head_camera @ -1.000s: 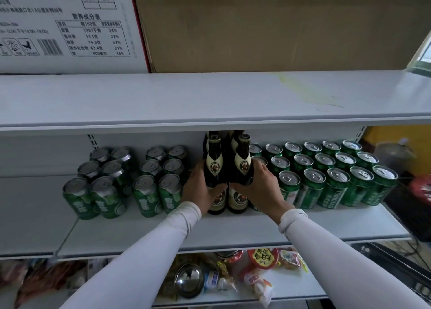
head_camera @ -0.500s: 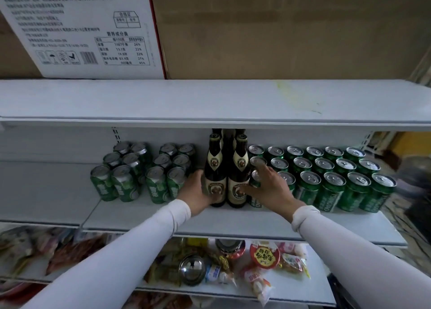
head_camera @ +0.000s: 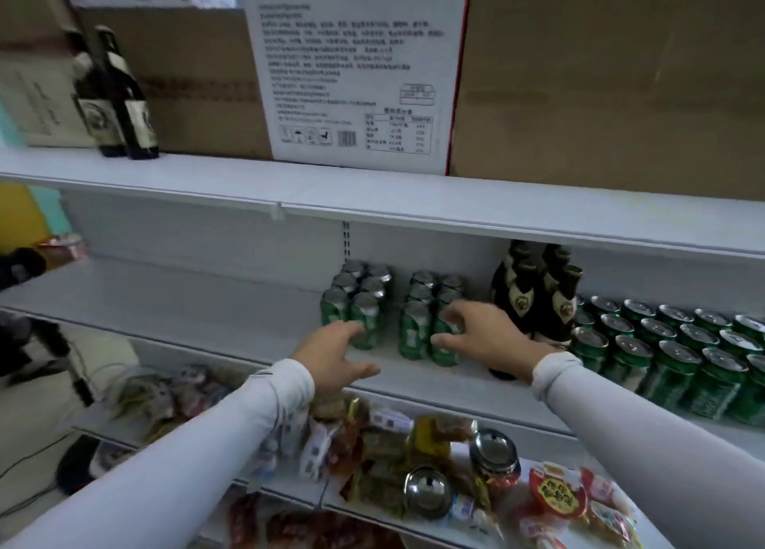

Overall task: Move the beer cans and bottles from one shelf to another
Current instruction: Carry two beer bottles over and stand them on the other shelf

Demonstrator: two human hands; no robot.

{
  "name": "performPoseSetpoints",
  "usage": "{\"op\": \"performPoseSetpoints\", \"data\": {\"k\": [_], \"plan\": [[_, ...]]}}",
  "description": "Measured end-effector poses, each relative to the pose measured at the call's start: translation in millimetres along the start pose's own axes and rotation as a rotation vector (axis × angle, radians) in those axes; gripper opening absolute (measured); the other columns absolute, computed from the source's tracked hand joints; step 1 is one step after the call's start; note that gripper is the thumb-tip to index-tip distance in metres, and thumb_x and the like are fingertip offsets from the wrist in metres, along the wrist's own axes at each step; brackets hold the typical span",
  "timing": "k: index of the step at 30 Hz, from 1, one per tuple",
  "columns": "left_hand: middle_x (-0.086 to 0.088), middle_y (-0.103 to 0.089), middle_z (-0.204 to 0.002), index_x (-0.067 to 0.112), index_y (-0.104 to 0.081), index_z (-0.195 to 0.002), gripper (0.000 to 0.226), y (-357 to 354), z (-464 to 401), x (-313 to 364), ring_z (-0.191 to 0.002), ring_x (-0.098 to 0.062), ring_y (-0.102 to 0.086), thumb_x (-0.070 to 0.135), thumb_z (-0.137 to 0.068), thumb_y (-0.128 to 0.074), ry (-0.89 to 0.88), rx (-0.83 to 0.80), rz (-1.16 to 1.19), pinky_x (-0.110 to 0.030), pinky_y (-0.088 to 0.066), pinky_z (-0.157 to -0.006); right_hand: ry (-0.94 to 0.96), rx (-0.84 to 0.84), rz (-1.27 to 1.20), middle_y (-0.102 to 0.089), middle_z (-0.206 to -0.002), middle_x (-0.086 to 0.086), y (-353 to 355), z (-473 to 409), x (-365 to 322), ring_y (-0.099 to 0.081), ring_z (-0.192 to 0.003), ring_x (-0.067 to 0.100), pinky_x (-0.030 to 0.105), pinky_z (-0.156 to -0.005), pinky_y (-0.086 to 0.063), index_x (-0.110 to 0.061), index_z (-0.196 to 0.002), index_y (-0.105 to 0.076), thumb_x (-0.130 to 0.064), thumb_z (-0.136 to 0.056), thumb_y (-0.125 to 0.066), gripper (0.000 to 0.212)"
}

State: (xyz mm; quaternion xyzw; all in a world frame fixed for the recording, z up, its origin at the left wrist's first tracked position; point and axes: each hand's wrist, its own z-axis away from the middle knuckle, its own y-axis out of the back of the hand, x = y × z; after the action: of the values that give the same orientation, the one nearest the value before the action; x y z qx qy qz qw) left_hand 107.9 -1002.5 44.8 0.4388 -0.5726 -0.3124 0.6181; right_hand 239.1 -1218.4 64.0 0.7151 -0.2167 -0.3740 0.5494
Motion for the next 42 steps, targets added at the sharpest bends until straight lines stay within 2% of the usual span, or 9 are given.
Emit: {"op": "performPoseSetpoints", "data": {"k": [3,8,15,22,31,35,38,42], "plan": [[-0.004,-0.054,-0.134,0.015,-0.05,-0.134,0.066,67.2,43.0,-69.8,-0.122,-0.018,-0.051,0.048,-0.08,-0.07,0.046,0.096,-0.047,-0.027,-0.039,-0.103,0.131,-0.006,-0.021,-0.064,-0.123,0.0,-5.0,-24.3,-98.7,-0.06,-0.109,0.018,0.028,-0.089,-0.047,-0.019,-0.124,-0.059,-0.052,-0.084,-0.069,0.054],[-0.005,-0.057,-0.13,0.012,-0.051,-0.131,0.061,178.3,105.0,-158.2,-0.118,-0.019,-0.054,0.043,-0.082,-0.069,0.106,0.236,-0.109,-0.026,-0.039,-0.098,0.336,0.04,-0.107,-0.063,-0.124,0.001,4.3,-61.7,-250.8,-0.062,-0.107,0.015,0.035,-0.095,-0.052,-0.017,-0.131,-0.056,-0.05,-0.083,-0.071,0.06],[-0.001,-0.06,-0.125,0.016,-0.053,-0.129,0.06,297.4,128.8,-238.7,-0.109,-0.016,-0.057,0.05,-0.081,-0.067,0.133,0.428,-0.237,-0.032,-0.047,-0.096,0.497,0.173,-0.107,-0.065,-0.116,-0.005,42.8,-135.2,-381.0,-0.062,-0.1,0.011,0.034,-0.091,-0.053,-0.021,-0.126,-0.058,-0.052,-0.081,-0.072,0.057],[0.002,-0.06,-0.12,0.019,-0.053,-0.126,0.058,363.6,78.2,-318.5,-0.106,-0.015,-0.057,0.052,-0.08,-0.067,0.145,0.498,-0.289,-0.031,-0.047,-0.093,0.529,0.227,-0.032,-0.065,-0.121,-0.001,39.9,-238.8,-439.6,-0.062,-0.105,0.017,0.035,-0.093,-0.052,-0.018,-0.131,-0.055,-0.05,-0.084,-0.07,0.059],[0.005,-0.058,-0.121,0.022,-0.052,-0.128,0.057,445.2,-47.7,-425.0,-0.104,-0.012,-0.055,0.052,-0.082,-0.065,0.151,0.512,-0.277,-0.029,-0.046,-0.092,0.45,0.256,-0.118,-0.064,-0.122,0.001,35.2,-400.3,-480.7,-0.061,-0.107,0.015,0.035,-0.093,-0.052,-0.017,-0.13,-0.056,-0.05,-0.084,-0.069,0.058],[0.003,-0.059,-0.118,0.02,-0.054,-0.124,0.053,472.6,-93.6,-463.2,-0.106,-0.016,-0.056,0.049,-0.082,-0.066,0.132,0.493,-0.248,-0.037,-0.047,-0.097,0.376,0.231,-0.152,-0.063,-0.124,0.0,30.6,-452.2,-495.9,-0.059,-0.11,0.014,0.031,-0.095,-0.05,-0.017,-0.134,-0.051,-0.052,-0.085,-0.067,0.063],[0.001,-0.061,-0.112,0.017,-0.056,-0.117,0.048,488.0,-131.1,-485.5,-0.102,-0.02,-0.057,0.048,-0.082,-0.066,0.086,0.49,-0.238,-0.04,-0.048,-0.094,0.325,0.231,-0.205,-0.06,-0.13,0.001,22.5,-485.6,-503.4,-0.057,-0.114,0.014,0.025,-0.093,-0.046,-0.016,-0.139,-0.047,-0.051,-0.086,-0.067,0.066],[0.001,-0.06,-0.122,0.018,-0.049,-0.131,0.06,505.8,-182.7,-508.8,-0.107,-0.016,-0.058,0.049,-0.082,-0.065,-0.009,0.465,-0.233,-0.037,-0.047,-0.097,0.233,0.248,-0.275,-0.056,-0.137,0.002,12.6,-518.3,-513.8,-0.055,-0.121,0.016,0.03,-0.101,-0.046,-0.014,-0.145,-0.042,-0.047,-0.088,-0.067,0.071]]}}
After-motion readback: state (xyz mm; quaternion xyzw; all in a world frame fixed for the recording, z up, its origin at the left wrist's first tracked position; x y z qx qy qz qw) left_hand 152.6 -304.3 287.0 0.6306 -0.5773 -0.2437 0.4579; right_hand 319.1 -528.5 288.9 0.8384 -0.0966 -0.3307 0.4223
